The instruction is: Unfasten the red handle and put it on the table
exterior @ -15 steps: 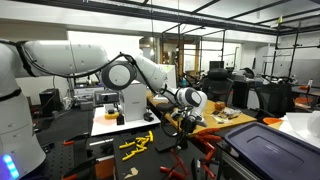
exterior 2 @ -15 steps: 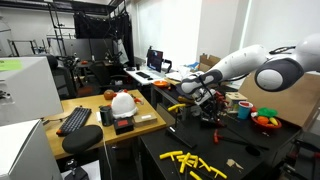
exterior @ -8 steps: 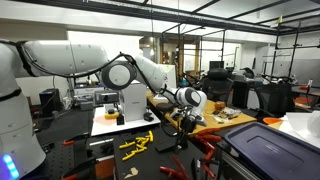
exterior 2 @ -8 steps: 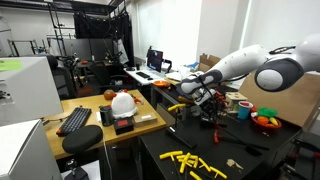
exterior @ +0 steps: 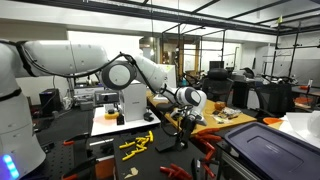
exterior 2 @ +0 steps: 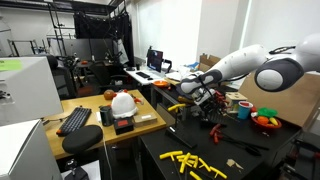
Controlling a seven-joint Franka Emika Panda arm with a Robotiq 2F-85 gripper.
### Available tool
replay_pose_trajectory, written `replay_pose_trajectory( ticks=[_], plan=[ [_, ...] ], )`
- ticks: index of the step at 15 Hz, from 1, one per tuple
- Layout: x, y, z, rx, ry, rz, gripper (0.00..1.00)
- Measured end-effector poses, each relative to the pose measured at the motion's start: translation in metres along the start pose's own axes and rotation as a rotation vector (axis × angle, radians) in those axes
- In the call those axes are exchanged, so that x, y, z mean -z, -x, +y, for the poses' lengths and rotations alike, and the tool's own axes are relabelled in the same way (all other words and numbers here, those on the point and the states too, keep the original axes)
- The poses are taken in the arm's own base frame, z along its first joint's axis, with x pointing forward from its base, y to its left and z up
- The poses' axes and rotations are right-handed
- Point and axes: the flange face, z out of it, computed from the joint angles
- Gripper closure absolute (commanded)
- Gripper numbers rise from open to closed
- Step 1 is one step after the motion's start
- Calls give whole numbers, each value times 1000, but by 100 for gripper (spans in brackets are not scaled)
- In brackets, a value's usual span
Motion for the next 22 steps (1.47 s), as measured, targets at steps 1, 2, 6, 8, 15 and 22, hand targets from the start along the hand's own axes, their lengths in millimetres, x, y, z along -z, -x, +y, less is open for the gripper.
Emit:
replay_pose_trajectory(
  ticks=[1,2,6,8,15,22],
  plan=[
    [1,0,0,2,-2,2,0],
    [3,0,0,17,-7,4,0],
    [27,5,-2,105,-61,44,0],
    [51,8,0,150,-120,98,0],
    [131,8,54,279,-356,241,0],
    [168,13,96,428,-509,298,0]
  ],
)
